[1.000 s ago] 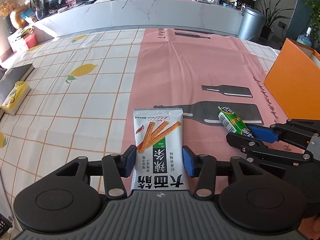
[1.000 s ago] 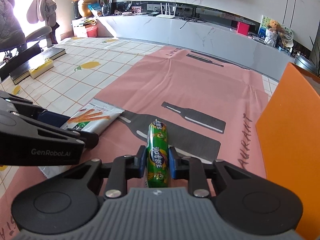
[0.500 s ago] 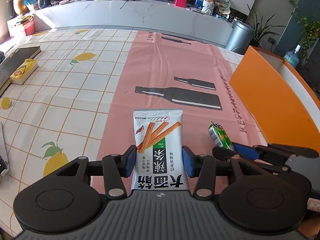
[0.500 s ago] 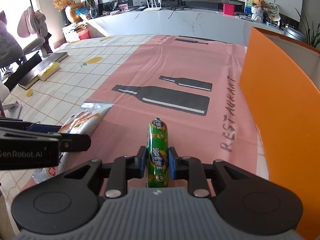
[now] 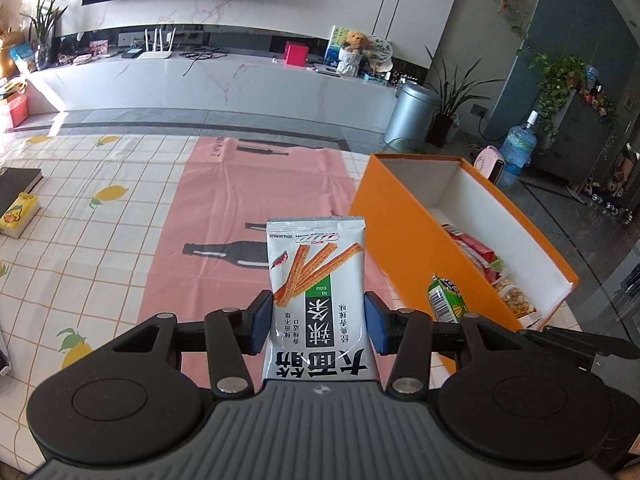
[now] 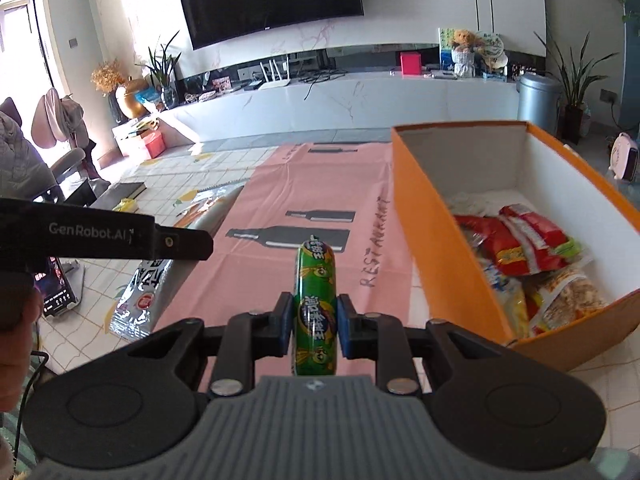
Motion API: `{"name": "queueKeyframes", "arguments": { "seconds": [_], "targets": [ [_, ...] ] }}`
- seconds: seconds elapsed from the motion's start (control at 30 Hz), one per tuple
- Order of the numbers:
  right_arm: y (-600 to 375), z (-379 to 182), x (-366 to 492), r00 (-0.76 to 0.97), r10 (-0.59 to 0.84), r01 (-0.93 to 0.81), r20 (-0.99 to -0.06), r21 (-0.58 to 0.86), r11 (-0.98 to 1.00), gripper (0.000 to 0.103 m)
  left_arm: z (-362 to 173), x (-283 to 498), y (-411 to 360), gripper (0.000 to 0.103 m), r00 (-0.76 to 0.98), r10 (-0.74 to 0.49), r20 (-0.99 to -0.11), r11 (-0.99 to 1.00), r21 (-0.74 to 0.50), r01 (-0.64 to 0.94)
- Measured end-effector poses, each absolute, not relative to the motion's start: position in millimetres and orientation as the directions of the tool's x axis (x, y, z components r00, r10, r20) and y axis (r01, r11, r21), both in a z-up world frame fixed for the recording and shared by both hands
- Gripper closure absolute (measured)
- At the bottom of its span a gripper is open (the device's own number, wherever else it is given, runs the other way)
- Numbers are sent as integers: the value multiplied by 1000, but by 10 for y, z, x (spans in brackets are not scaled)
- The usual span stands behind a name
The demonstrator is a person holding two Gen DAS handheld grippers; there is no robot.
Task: Organize snacks
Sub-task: 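Carry the breadstick pack and green sausage over the orange box and open both tools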
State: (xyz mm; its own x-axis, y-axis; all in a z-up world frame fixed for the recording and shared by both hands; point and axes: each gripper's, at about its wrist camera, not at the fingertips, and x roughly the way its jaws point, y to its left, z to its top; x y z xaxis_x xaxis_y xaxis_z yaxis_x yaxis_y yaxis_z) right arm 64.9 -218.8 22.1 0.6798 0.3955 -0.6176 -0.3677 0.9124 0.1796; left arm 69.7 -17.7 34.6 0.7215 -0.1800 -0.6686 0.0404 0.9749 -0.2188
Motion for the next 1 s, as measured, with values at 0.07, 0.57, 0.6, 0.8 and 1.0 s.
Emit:
{"name": "queueKeyframes", "arguments": {
  "seconds": [0.07, 0.57, 0.6, 0.8, 1.0],
  "targets": [
    [-2325, 347, 630, 697, 388, -359, -603, 174, 917, 83, 430, 695, -291, 49, 728, -188, -660, 975, -213, 59],
    [-3265, 823, 925, 751, 217, -246, -624, 40, 968, 83, 836, 1173, -1337, 49, 722, -337, -605, 940, -175, 292],
    [-3307, 814, 982, 746, 200, -238, -635, 27, 971, 83, 825, 1228, -1398, 49, 716, -340, -610, 938, -168, 303],
    [-3514, 658, 1369, 709, 122, -220, -694, -52, 974, 83, 662, 1534, -1775, 49, 660, -352, -664, 921, -121, 369],
    [-3619, 429, 1722, 648, 72, -242, -758, -115, 963, 83, 395, 1850, -2018, 49, 574, -374, -728, 898, -130, 421]
  ]
}}
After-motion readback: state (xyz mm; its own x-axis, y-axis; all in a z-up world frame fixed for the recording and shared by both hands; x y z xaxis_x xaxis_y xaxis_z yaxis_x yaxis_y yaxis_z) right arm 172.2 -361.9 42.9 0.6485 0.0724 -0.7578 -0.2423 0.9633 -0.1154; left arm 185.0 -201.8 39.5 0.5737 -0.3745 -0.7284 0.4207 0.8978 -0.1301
